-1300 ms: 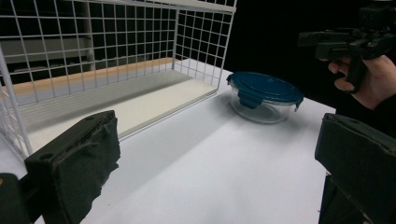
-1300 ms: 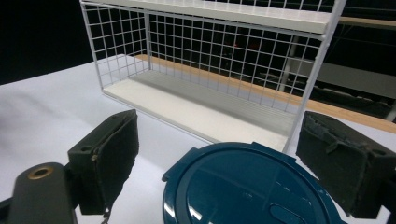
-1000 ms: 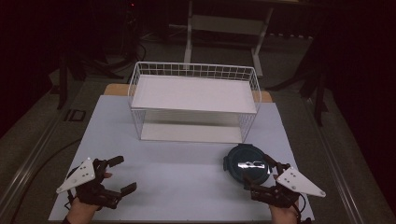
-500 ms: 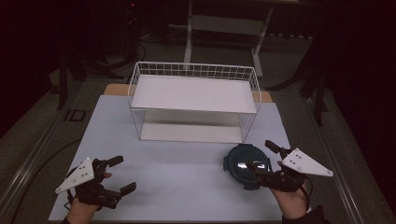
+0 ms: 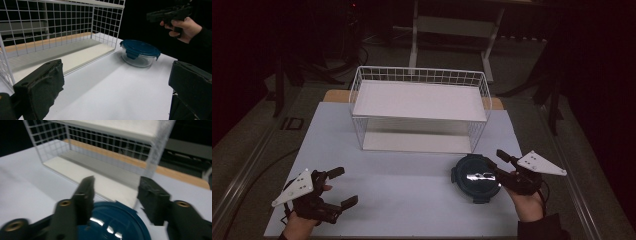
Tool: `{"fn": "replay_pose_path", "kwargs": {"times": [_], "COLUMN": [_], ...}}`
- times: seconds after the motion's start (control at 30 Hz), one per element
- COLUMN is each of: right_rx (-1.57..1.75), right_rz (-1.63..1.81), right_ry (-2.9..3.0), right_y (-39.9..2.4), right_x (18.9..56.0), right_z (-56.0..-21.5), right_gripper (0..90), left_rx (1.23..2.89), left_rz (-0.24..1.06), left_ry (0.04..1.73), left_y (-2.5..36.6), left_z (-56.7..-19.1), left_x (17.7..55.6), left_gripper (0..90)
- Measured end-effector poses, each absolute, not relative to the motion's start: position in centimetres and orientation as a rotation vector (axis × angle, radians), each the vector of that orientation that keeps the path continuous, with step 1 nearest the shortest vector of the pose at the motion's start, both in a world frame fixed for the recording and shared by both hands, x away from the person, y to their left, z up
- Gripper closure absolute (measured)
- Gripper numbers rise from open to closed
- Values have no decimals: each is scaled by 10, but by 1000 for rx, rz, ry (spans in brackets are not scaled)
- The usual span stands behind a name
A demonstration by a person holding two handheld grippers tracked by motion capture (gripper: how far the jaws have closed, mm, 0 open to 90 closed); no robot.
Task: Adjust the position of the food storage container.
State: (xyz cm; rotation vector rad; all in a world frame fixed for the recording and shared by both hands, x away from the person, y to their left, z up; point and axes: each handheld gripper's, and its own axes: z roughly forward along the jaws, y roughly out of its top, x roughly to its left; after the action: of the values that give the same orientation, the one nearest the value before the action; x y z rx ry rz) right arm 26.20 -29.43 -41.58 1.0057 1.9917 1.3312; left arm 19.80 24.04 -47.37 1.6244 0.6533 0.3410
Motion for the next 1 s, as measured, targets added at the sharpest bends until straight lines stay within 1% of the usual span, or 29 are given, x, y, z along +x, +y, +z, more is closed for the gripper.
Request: {"fn": "replay_pose_path", "kwargs": {"times": [0.1,0.13,0.2,0.53,0.63,0.7,1.0], "right_rx": [1042,1053,1067,1159,1190,1220,1278], "right_rz": [1305,1290,1258,1153,1135,1106,1089], "right_ry": [1992,2000,2000,2013,2017,2031,2070], "right_y": [-303,-306,-312,-338,-342,-347,-349], "right_x": [266,268,270,277,277,279,281], "right_z": [-422,-426,-431,-458,-465,-473,-491], "right_gripper": [585,623,666,818,835,892,899], "left_rx": [1630,1630,1631,1633,1634,1634,1636], "left_rz": [341,340,341,340,339,339,335], "left_ry": [652,652,652,651,651,649,650], "left_y": [240,240,239,240,239,239,239], "left_z": [-474,-474,-474,-474,-474,-474,-475], "left_x": [198,198,198,198,198,198,198], "left_gripper": [1,1,1,2,1,1,1]}}
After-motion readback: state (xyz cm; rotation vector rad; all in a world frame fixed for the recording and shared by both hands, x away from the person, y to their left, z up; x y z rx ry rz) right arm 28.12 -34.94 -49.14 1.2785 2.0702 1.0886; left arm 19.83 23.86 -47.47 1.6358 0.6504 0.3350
